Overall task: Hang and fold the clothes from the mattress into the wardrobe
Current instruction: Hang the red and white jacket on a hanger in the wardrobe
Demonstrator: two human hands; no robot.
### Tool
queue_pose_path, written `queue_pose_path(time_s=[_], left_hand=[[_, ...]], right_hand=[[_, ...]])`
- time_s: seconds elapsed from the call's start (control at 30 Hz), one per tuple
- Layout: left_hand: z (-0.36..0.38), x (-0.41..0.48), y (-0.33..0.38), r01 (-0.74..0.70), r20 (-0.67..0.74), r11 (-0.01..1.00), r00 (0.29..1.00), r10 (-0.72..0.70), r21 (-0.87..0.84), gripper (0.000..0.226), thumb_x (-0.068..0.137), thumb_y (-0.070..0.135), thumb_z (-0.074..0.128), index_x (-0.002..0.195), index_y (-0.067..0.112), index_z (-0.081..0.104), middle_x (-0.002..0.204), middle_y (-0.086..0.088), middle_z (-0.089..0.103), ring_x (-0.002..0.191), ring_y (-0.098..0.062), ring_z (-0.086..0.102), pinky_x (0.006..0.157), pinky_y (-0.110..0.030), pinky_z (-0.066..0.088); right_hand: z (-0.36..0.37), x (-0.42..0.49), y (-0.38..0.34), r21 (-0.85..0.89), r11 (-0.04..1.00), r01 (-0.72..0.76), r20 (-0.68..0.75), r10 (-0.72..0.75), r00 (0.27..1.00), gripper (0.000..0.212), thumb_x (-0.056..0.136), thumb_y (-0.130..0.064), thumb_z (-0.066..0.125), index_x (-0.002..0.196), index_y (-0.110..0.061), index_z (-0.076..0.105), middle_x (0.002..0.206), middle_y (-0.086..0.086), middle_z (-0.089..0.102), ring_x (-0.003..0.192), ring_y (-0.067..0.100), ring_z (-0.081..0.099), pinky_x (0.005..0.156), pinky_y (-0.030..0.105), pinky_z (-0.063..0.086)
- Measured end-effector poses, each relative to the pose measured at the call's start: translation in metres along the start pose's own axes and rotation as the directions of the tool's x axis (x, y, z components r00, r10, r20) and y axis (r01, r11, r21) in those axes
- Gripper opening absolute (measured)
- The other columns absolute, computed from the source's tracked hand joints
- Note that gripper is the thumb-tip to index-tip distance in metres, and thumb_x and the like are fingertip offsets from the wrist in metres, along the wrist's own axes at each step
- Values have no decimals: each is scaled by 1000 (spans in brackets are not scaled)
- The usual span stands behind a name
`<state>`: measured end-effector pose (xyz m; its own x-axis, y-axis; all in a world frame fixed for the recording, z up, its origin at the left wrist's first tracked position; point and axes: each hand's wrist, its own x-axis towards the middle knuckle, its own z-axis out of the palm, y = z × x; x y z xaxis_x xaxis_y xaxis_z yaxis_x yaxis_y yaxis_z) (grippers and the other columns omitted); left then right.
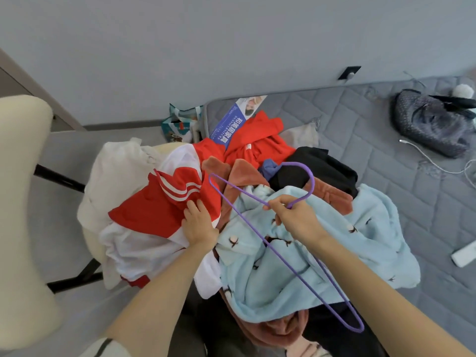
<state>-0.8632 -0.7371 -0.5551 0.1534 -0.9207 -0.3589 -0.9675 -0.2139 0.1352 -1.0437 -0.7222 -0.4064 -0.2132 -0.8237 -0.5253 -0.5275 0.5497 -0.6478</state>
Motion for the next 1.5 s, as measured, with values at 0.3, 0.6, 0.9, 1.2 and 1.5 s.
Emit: queue_pose_path(time_s=[0.3,0.6,0.9,1.2,1.5], left_hand=[[-75,11,-69,85,-113,829,978,-176,-553,31,95,11,45,122,5,59,119,-18,59,111,-38,53,92,-42,39],[-177,-25,-112,-251,-172,806,967,186,-537,32,95,5,48,124,11,60,116,-7,59,109,-23,55,90,-22,37],[-255,-91,-156,-506,-404,704,854,328,-498,29,86,20,53,112,15,66,101,13,57,93,3,50,85,-7,40],[-283,-142,-187,-529,-558,836,653,511,145,6,80,39,64,84,39,69,151,-13,27,140,-38,20,113,-48,0],[-315,-241,-206,-618,-509,677,465,724,399,53,87,68,39,72,17,44,70,1,39,60,-21,40,55,-34,35]], right_hand=[[19,-16,-12,-136,990,22,-59,-30,998,45,96,-37,48,63,-15,68,42,-5,43,44,9,43,50,26,32],[64,-24,-61,-13,992,129,80,-128,989,51,98,-32,50,50,-15,59,28,-9,36,36,6,43,46,18,30],[98,-36,-142,315,919,235,-23,-240,971,56,97,-43,48,46,-20,39,38,-11,33,45,9,32,57,29,30],[68,-101,-193,294,817,496,96,-541,835,51,96,-27,54,53,-9,33,54,8,29,38,3,27,48,11,28],[70,-205,-181,342,783,520,101,-580,808,56,91,-15,58,46,-18,25,39,-8,26,39,7,20,43,15,24]])
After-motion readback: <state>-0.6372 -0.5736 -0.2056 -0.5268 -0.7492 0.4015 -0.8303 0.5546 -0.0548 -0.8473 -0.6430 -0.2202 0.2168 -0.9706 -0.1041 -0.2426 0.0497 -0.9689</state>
